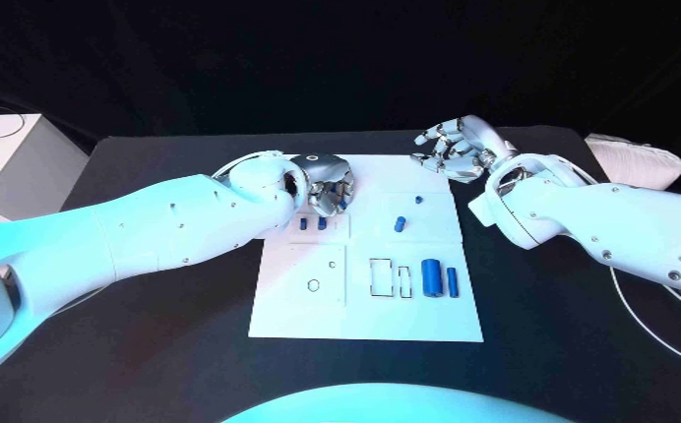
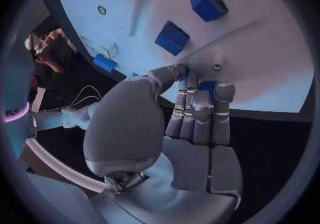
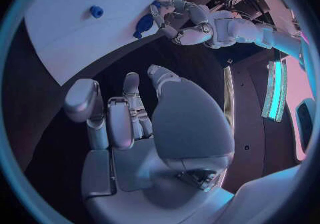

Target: Assemble the parts on the task board

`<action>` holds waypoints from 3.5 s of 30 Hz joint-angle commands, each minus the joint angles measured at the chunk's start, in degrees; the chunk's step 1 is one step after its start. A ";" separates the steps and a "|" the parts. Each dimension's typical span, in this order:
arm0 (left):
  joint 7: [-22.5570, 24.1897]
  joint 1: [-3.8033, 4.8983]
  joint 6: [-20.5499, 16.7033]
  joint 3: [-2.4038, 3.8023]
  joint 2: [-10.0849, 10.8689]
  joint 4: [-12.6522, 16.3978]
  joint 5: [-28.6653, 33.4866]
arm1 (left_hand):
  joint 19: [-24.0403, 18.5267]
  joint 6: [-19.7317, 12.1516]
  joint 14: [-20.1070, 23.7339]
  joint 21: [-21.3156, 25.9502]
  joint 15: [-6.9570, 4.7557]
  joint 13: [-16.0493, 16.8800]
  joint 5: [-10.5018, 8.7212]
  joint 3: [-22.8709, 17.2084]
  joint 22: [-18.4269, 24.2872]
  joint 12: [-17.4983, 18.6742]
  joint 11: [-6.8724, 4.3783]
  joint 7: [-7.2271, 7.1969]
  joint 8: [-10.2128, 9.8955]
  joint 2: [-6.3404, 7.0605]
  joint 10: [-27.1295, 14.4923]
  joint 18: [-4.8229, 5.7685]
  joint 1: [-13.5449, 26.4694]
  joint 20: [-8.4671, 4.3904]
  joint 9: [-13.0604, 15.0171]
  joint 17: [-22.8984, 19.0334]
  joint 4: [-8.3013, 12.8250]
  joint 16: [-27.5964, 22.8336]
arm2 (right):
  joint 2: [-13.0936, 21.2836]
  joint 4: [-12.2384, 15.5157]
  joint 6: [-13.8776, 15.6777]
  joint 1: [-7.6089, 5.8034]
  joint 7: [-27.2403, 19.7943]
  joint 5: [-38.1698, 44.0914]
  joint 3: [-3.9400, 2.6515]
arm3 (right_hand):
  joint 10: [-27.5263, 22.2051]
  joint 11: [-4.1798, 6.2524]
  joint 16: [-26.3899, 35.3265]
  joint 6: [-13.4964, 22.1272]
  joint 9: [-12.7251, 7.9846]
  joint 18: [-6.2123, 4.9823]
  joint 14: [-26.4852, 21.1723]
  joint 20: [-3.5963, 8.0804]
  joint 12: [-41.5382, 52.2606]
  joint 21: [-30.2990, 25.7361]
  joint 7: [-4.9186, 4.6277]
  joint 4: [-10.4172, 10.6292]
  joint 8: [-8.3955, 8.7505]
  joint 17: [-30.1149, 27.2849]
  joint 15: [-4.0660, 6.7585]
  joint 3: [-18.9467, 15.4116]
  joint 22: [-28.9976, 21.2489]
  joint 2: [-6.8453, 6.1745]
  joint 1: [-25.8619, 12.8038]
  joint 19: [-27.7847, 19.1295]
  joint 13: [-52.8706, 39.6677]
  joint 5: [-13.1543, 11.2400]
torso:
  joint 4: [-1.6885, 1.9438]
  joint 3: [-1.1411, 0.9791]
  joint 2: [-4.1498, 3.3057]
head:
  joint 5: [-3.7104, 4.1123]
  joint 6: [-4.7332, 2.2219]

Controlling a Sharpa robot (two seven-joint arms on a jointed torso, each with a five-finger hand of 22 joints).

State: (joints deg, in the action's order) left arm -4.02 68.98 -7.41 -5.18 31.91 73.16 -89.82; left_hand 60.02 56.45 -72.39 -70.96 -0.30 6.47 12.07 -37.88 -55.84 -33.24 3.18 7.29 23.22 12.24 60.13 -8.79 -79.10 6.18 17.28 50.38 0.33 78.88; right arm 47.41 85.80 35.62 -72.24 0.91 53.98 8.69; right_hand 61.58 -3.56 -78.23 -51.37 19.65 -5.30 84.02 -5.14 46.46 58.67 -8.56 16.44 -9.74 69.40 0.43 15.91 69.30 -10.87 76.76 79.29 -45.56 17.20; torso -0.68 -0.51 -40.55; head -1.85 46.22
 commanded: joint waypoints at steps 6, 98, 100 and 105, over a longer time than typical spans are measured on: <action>1.64 -0.19 -4.28 0.21 1.66 1.82 1.34 | 0.85 0.52 -0.94 -0.66 0.04 -0.01 -0.12 -0.16 -0.66 0.77 0.14 0.01 -0.21 -0.68 0.74 0.55 -0.42 -0.14 0.42 0.81 0.57 0.42 | 0.01 0.08 -0.26 0.03 -0.71 0.17 -0.01 | -0.24 -0.05 0.17 -0.32 0.09 -0.93 0.80 0.13 -0.21 -0.21 -0.09 0.04 -0.21 0.08 0.41 0.37 -0.04 -0.51 -0.14 -0.27 0.05 0.28 | 0.02 0.08 0.02 | 0.15 -0.39; 2.21 -0.86 2.79 1.86 7.98 3.13 6.16 | 1.88 2.26 -1.95 -1.12 -0.11 0.18 -0.29 1.38 -1.72 3.07 -0.23 -0.36 -1.28 -0.32 2.85 0.84 0.79 -0.16 0.98 2.43 0.08 1.31 | 0.30 0.00 -0.51 0.32 -0.54 0.18 0.00 | -0.08 -0.03 0.25 -0.36 0.12 -0.96 0.82 0.14 -0.42 -0.48 -0.07 0.03 -0.28 0.05 0.43 0.58 -0.20 -0.50 -0.34 -0.26 0.44 0.34 | -0.05 -0.02 -0.02 | 0.03 0.33; 1.98 -0.88 2.82 1.81 7.88 3.03 5.91 | 2.00 2.51 -2.02 -1.19 -0.20 0.29 -0.29 1.50 -1.85 3.04 -0.36 -0.44 -1.24 -0.33 3.08 0.86 0.73 -0.21 1.07 2.55 0.14 1.38 | 0.30 0.00 -0.52 0.32 -0.53 0.18 0.00 | -0.08 -0.03 0.25 -0.36 0.12 -0.96 0.82 0.14 -0.42 -0.48 -0.07 0.03 -0.28 0.05 0.43 0.58 -0.20 -0.50 -0.34 -0.26 0.44 0.34 | -0.05 -0.03 -0.03 | 0.04 0.35; 1.55 -0.93 2.70 1.70 7.66 2.79 5.32 | 2.48 3.07 -2.42 -1.49 -0.44 0.54 -0.31 1.74 -2.37 2.91 -0.66 -0.62 -1.10 -0.36 3.54 0.97 0.62 -0.35 1.28 3.33 0.26 1.70 | 0.31 0.02 -0.53 0.32 -0.53 0.18 0.00 | -0.01 -0.02 0.22 -0.36 0.13 -0.96 0.85 0.15 -0.50 -0.52 -0.06 0.03 -0.30 0.16 0.43 0.66 -0.21 -0.54 -0.43 -0.22 0.62 0.35 | -0.01 -0.01 -0.02 | 0.06 0.42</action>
State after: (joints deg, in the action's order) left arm -1.72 68.37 -6.53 -3.16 39.73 76.01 -83.41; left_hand 62.16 59.23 -74.47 -72.27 -0.74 6.98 11.97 -36.43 -58.16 -30.33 2.46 6.63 21.71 12.34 63.30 -8.80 -78.15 5.85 18.08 53.65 0.64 80.44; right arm 47.72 85.74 35.57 -71.95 0.92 53.92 8.69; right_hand 61.71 -3.68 -78.22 -51.37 19.71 -5.30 84.02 -5.14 46.23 58.39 -8.57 16.51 -9.73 69.51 0.43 16.29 69.16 -11.09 76.53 79.29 -44.98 17.20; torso -0.71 -0.52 -40.57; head -1.80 46.61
